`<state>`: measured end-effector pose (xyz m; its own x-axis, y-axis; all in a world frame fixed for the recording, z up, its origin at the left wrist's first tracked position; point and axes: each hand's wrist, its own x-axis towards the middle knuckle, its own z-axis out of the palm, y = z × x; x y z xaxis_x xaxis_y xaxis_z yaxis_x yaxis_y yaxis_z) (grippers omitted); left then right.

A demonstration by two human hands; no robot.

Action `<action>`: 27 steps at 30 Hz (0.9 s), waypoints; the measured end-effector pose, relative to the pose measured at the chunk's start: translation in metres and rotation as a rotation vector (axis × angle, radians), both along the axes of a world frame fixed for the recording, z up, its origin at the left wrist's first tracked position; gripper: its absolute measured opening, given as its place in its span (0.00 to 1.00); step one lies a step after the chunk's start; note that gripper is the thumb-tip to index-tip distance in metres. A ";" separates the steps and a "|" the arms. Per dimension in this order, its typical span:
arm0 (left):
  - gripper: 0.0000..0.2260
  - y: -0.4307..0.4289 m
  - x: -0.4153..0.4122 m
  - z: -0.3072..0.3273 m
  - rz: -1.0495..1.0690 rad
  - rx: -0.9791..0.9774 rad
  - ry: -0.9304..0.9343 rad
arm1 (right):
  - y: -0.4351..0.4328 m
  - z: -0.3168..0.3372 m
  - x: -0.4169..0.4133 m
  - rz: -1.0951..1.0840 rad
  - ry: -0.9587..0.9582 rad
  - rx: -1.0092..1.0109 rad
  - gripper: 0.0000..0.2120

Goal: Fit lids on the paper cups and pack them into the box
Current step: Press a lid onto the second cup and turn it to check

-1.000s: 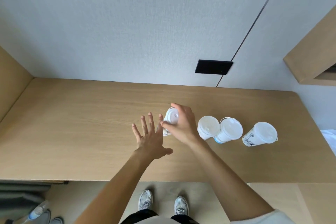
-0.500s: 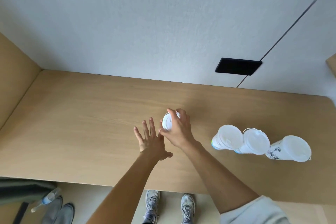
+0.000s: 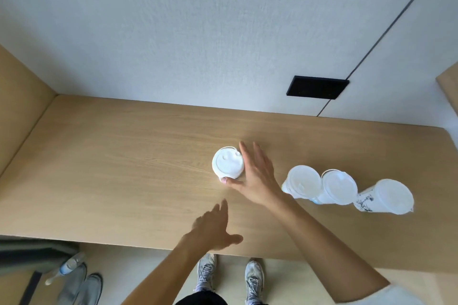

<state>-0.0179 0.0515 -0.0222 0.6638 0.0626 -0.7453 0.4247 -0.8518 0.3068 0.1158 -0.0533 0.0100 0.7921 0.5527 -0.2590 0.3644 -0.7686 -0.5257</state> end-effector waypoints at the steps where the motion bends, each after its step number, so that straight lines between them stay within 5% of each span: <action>1: 0.52 -0.013 0.003 0.001 -0.007 -0.041 -0.024 | -0.018 0.002 0.003 0.001 -0.016 -0.018 0.54; 11: 0.57 -0.117 0.093 -0.011 0.015 0.088 -0.192 | -0.143 0.012 0.045 0.081 -0.073 -0.376 0.56; 27: 0.57 -0.132 -0.006 0.001 -0.030 0.258 -0.183 | -0.156 -0.024 -0.037 0.228 -0.227 -0.156 0.57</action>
<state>-0.0242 -0.0810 -0.0212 0.7897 0.2124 -0.5755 0.3560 -0.9227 0.1479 0.0785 -0.2098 -0.0139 0.7001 0.6894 -0.1858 0.6299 -0.7189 -0.2941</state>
